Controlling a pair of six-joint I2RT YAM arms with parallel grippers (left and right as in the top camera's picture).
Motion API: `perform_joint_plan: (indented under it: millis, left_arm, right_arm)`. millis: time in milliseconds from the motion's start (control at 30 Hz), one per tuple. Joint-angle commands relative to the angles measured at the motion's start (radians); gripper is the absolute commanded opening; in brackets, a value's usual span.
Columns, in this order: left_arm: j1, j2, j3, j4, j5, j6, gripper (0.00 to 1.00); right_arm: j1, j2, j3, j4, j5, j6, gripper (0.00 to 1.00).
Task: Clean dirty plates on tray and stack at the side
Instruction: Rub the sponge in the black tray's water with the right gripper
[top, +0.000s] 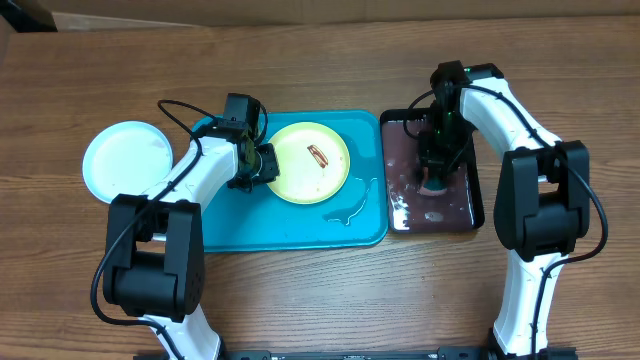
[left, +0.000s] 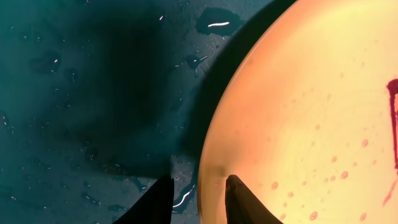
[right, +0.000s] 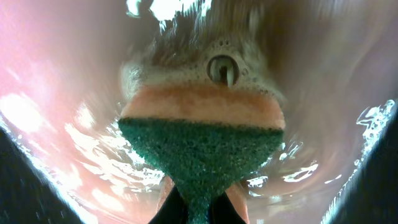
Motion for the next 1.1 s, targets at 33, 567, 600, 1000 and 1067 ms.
perform_joint_plan:
  millis: [33,567,600,1000,1067]
  left_arm:
    - [-0.006,0.007,-0.005,0.001,0.008,0.016,0.3]
    - [-0.007,0.007,-0.005,0.005,0.008,0.016,0.3]
    - [-0.007,0.007,-0.005,0.005,0.008,0.016,0.3]
    - [-0.007,0.007,-0.005,0.019,0.047,0.016,0.31]
    - [-0.007,0.007,-0.005,0.019,0.048,0.016,0.3]
  right_arm:
    - [0.005,-0.133,0.071,-0.005,-0.006,-0.014,0.04]
    - [0.006,-0.338,0.041,-0.061,0.009,0.013,0.04]
    - [0.006,-0.338,0.029,-0.046,0.009,0.013,0.04]
    - [0.019,-0.337,-0.23,0.267,0.041,0.09,0.04]
    - [0.029,-0.337,-0.262,0.301,0.095,0.116,0.04]
